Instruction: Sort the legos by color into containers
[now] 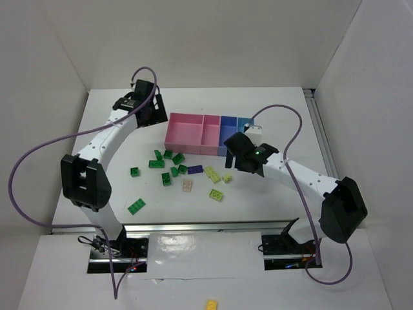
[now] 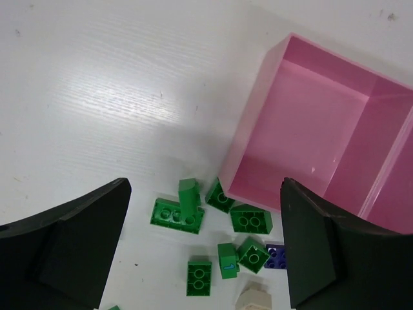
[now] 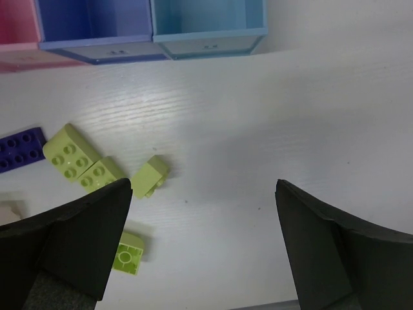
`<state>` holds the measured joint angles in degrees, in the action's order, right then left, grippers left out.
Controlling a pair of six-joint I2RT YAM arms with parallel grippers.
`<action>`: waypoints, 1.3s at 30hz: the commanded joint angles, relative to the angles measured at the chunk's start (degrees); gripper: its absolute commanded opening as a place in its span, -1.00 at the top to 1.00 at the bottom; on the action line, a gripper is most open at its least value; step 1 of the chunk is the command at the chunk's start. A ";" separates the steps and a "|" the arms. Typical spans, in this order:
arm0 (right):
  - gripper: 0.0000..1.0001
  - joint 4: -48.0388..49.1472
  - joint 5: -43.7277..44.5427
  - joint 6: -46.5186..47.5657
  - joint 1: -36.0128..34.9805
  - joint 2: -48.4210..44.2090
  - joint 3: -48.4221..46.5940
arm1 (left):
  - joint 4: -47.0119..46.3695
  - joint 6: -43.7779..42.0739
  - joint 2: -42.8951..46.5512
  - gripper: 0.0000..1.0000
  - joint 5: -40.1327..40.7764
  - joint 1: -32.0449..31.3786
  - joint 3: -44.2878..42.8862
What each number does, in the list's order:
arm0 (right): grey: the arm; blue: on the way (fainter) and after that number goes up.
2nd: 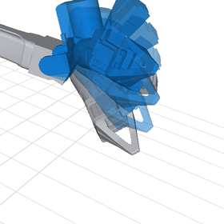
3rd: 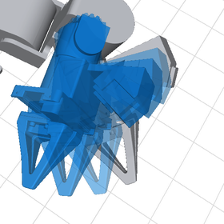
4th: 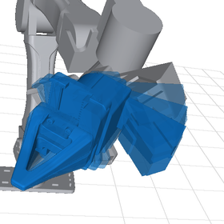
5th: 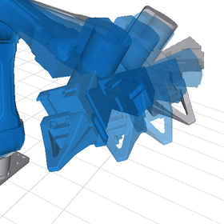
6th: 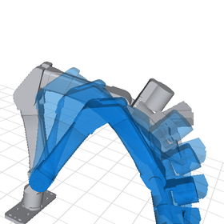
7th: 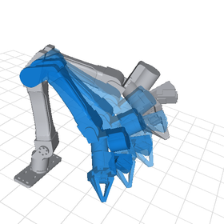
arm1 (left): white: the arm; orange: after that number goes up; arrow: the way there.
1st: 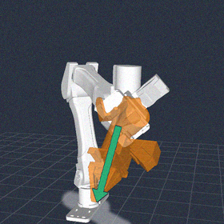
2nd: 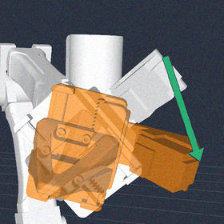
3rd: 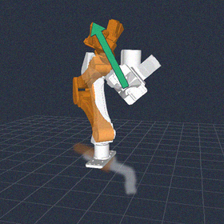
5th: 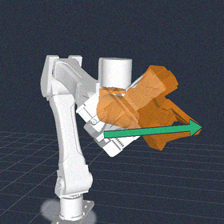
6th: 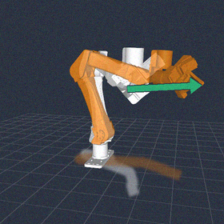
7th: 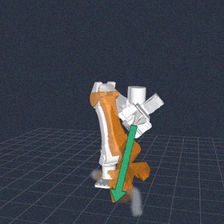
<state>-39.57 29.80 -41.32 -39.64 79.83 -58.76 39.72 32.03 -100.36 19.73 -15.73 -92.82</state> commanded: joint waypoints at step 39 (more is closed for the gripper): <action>-0.38 26.03 -18.02 16.97 0.00 9.99 9.72 | -6.06 2.16 11.06 -0.99 -12.17 6.67 13.71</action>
<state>-17.58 13.93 -26.98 -39.68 88.64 -48.10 34.74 34.72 -90.50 8.21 -9.30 -79.09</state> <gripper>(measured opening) 0.701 0.993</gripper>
